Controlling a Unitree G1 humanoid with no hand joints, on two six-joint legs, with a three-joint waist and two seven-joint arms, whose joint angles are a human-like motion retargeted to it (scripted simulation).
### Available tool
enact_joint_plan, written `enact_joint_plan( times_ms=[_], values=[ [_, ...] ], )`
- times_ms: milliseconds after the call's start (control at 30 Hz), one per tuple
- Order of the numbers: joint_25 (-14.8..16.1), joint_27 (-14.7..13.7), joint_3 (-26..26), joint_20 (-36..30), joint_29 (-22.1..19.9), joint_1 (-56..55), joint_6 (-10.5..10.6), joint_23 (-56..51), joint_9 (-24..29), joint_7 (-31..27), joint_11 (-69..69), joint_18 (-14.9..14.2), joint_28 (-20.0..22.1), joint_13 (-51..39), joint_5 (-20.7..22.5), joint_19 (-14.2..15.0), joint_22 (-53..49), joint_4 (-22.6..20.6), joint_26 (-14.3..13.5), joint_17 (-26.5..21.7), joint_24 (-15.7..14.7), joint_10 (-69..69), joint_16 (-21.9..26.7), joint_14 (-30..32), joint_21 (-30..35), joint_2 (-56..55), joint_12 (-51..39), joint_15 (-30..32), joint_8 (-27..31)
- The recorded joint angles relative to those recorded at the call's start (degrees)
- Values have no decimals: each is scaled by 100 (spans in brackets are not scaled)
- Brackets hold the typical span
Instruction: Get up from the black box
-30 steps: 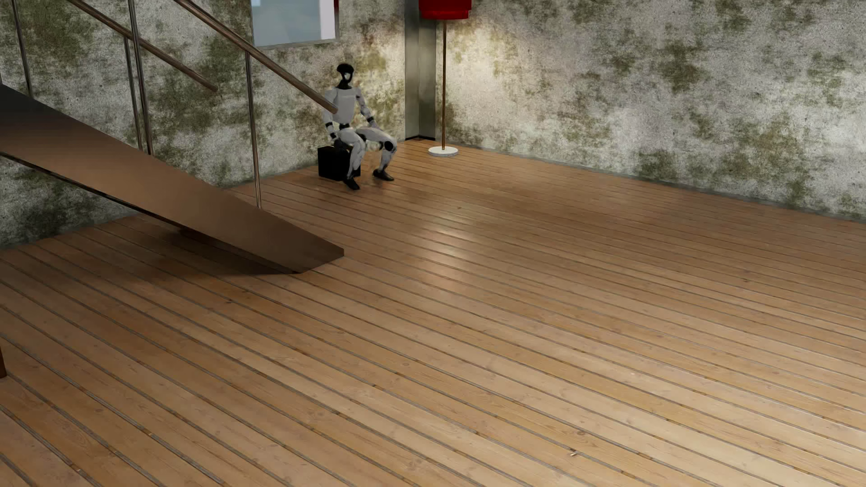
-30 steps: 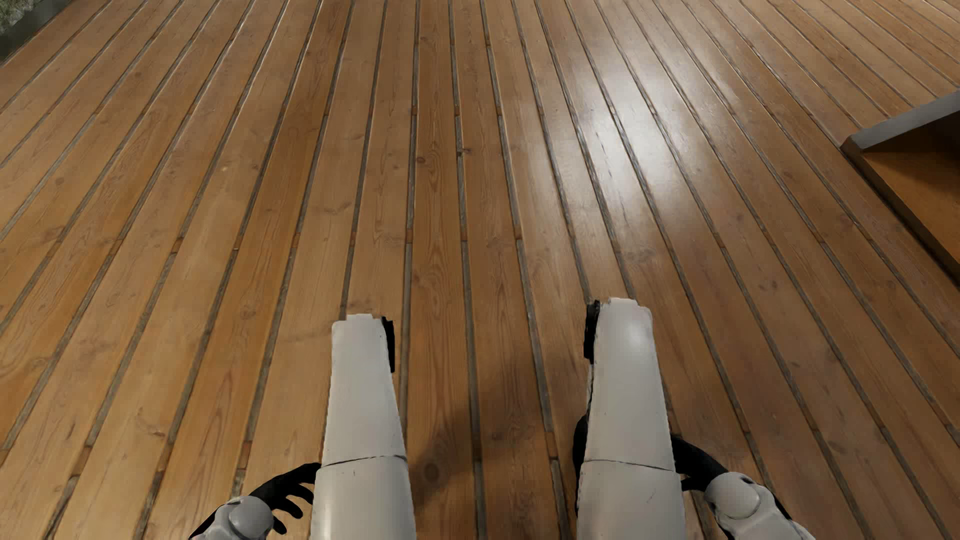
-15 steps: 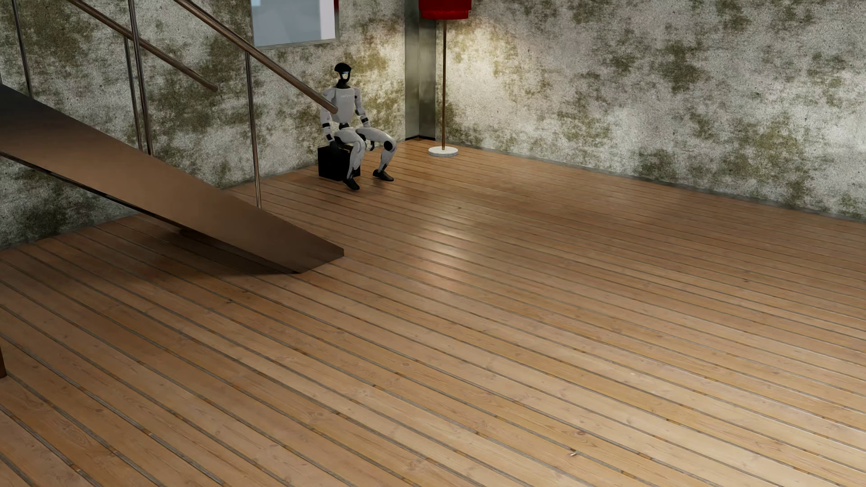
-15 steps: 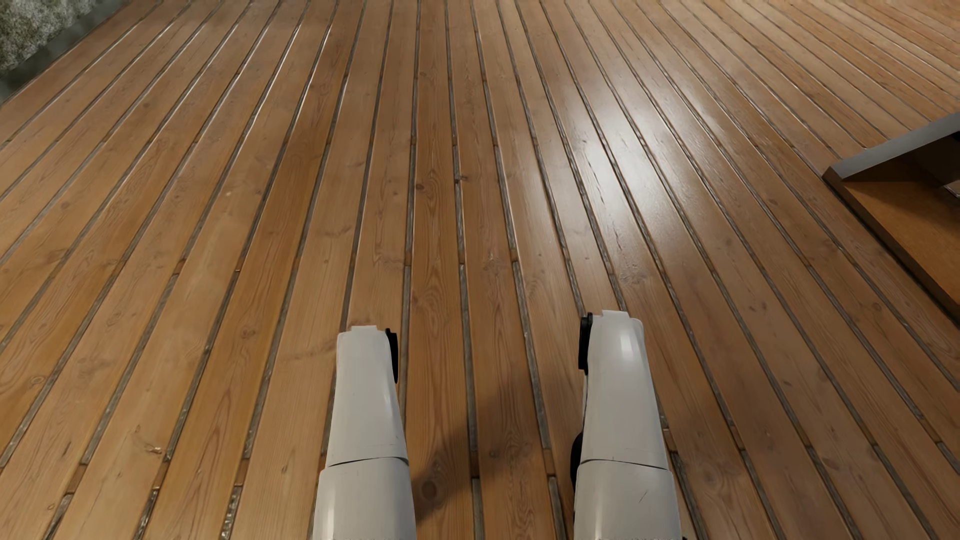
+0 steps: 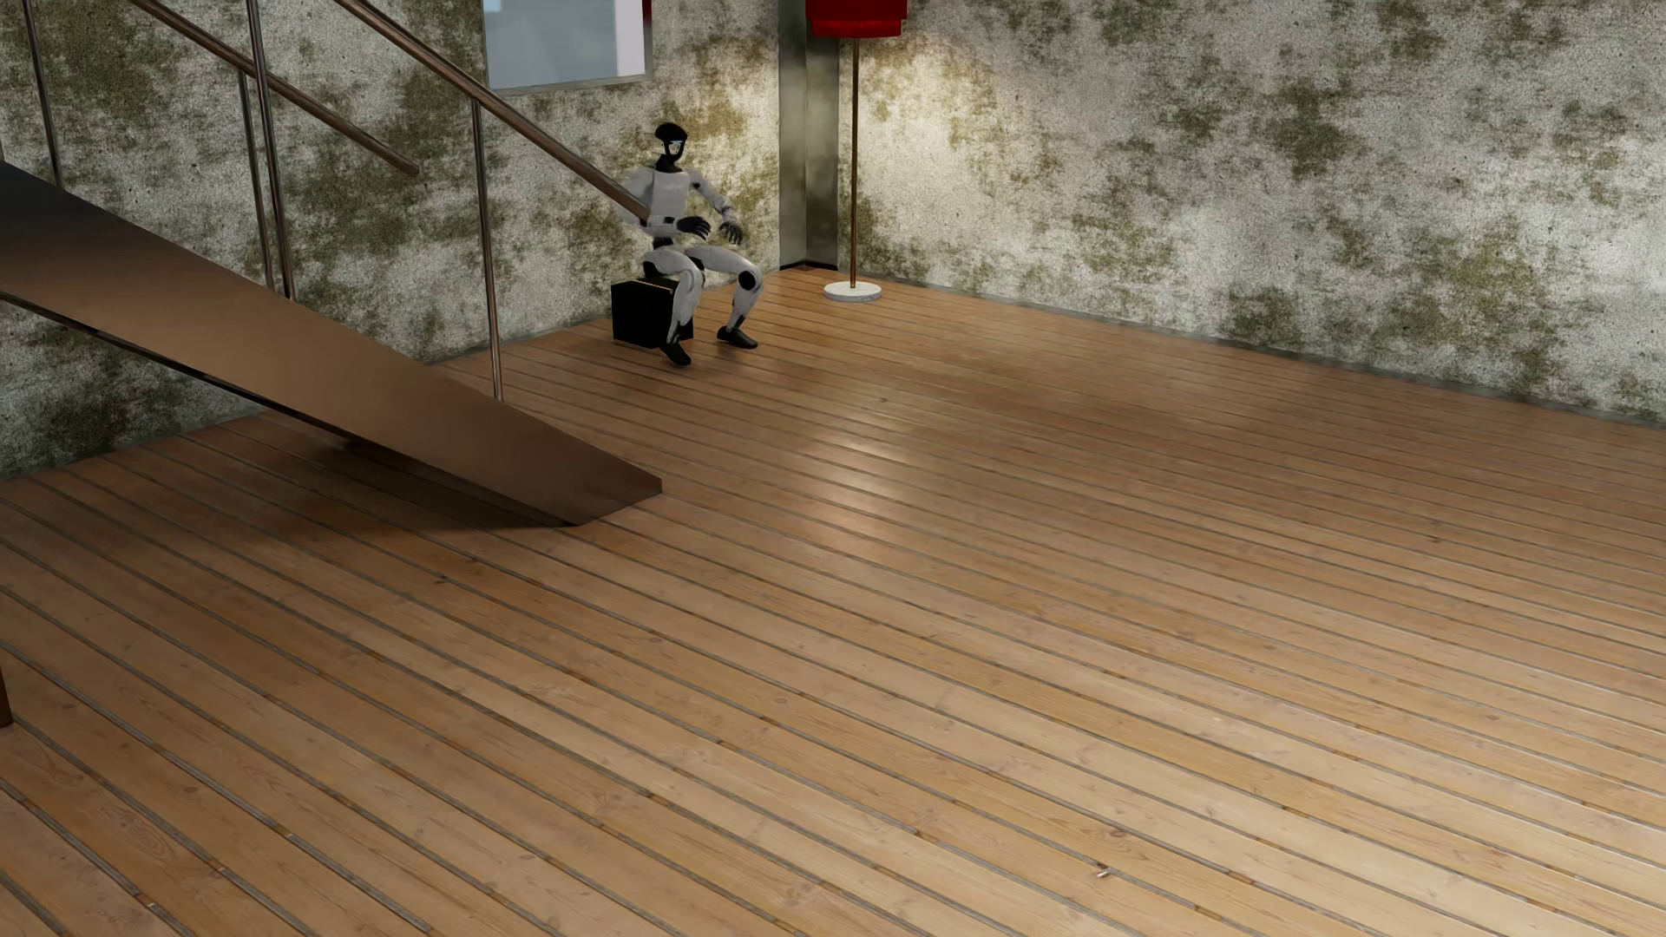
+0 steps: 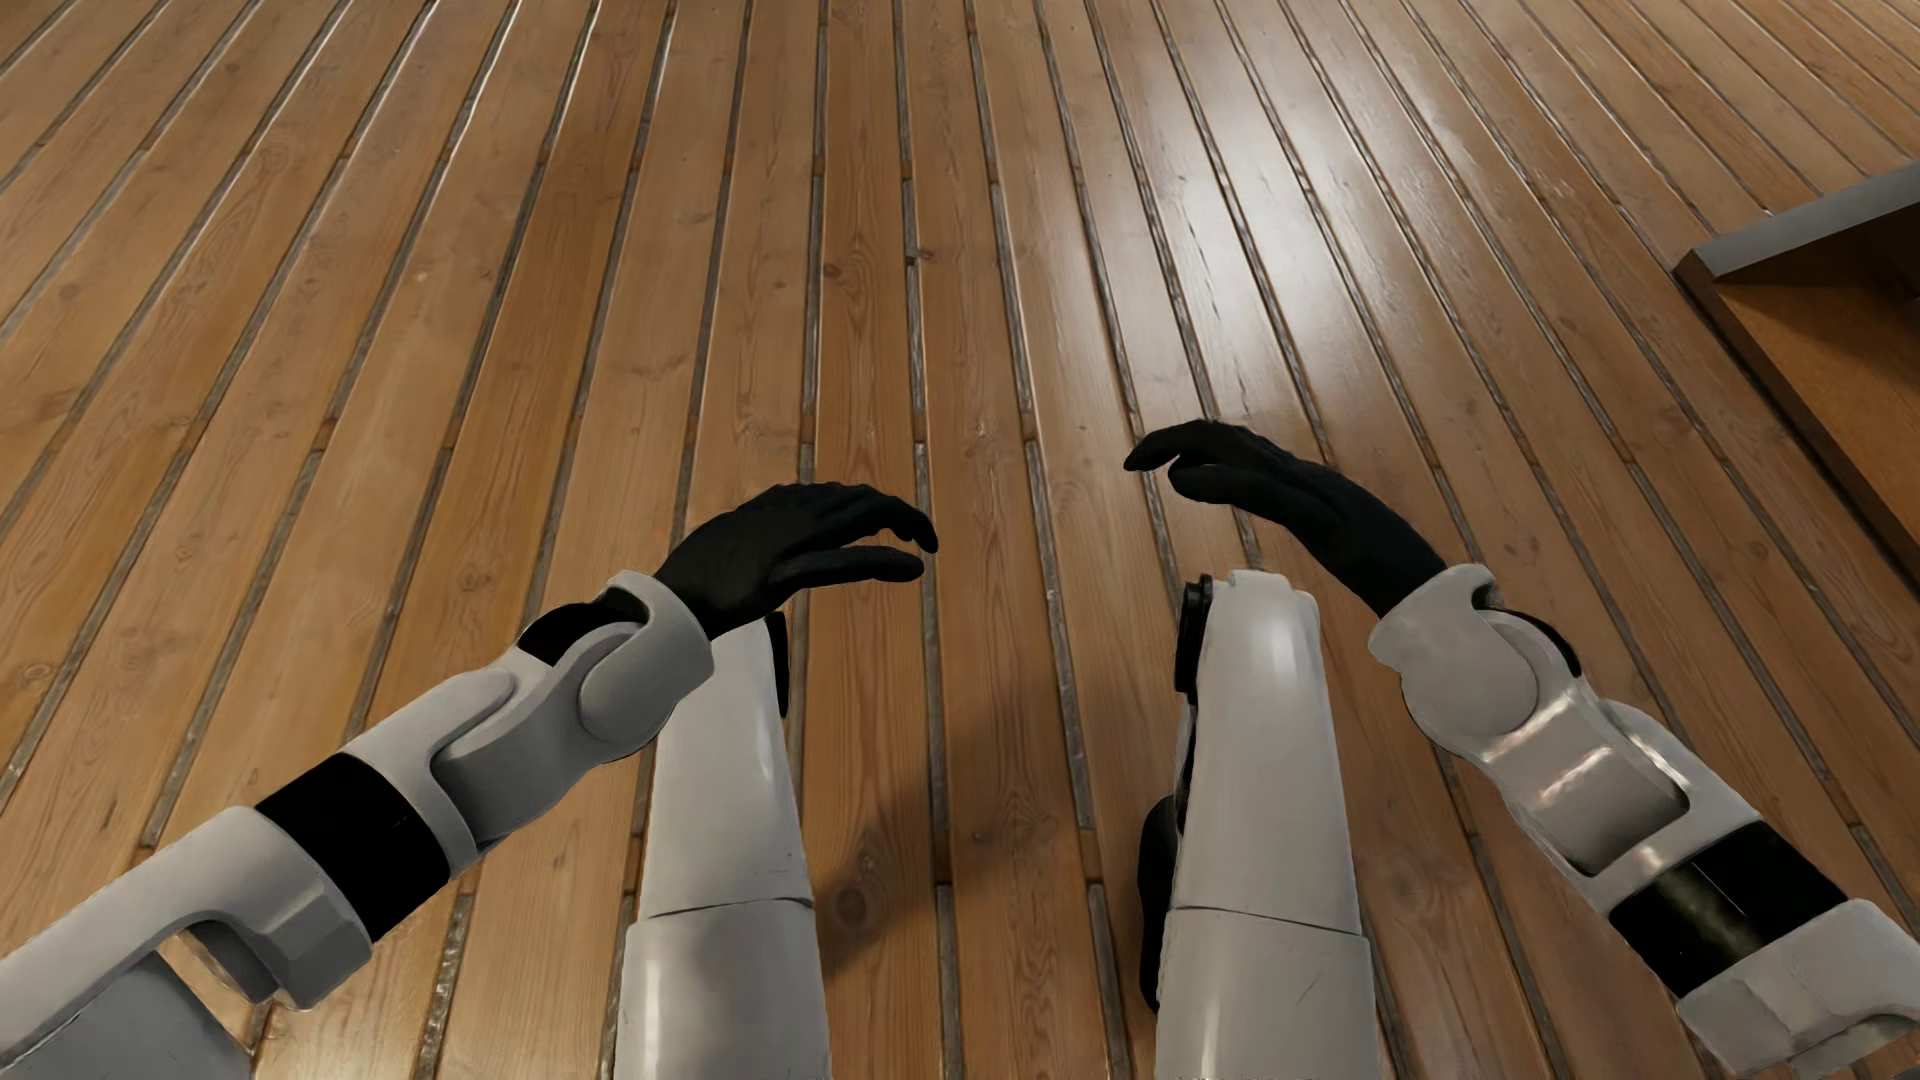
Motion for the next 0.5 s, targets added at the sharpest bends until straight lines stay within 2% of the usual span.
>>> enact_joint_plan(
  times_ms=[33,100,133,200,267,367,400,500],
  values=[
    [-152,-57,-2,-535,466,-122,14,-189,107,-24,-3,-46,-415,-550,-7,13,-91,11,-46,-224,83,-8,90,132,484,-78,-572,-42,-9],
    [-327,-197,-3,-1393,1287,-438,45,-456,361,-62,-3,-141,-978,-1665,-26,59,-204,48,-236,-547,316,1,180,203,1417,-341,-1554,-117,-4],
    [-230,-209,-1,-1763,1136,-639,53,-437,483,-90,8,-213,-896,-2123,-46,92,-217,69,-341,-652,395,9,206,221,1820,-525,-1951,-159,17],
    [-82,-426,-9,-2263,434,-1080,91,-620,775,-135,71,-331,192,-2781,-129,184,-321,74,-429,-885,362,40,278,211,2200,-950,-2476,-225,74],
    [136,-554,-2,-2329,-239,-1551,122,-973,1031,-194,166,-448,855,-3185,-149,251,-804,85,-507,-1130,142,99,608,132,2419,-1441,-2779,-331,168],
    [279,-773,-18,-2301,-828,-2213,197,-1586,1280,-216,224,-544,1597,-3638,-99,272,-1305,68,-708,-1522,68,112,1045,-38,2610,-2157,-2995,-523,270],
    [296,-793,-40,-2286,-863,-2350,206,-1726,1362,-224,200,-567,1709,-3802,-60,270,-1398,63,-752,-1565,86,79,1144,-102,2647,-2316,-3081,-603,294],
    [254,-808,-63,-2337,-908,-2516,220,-1840,1409,-212,17,-458,1694,-3959,107,128,-1575,-78,-758,-1507,83,-119,1190,-242,2698,-2512,-3227,-797,292]
  ],
)
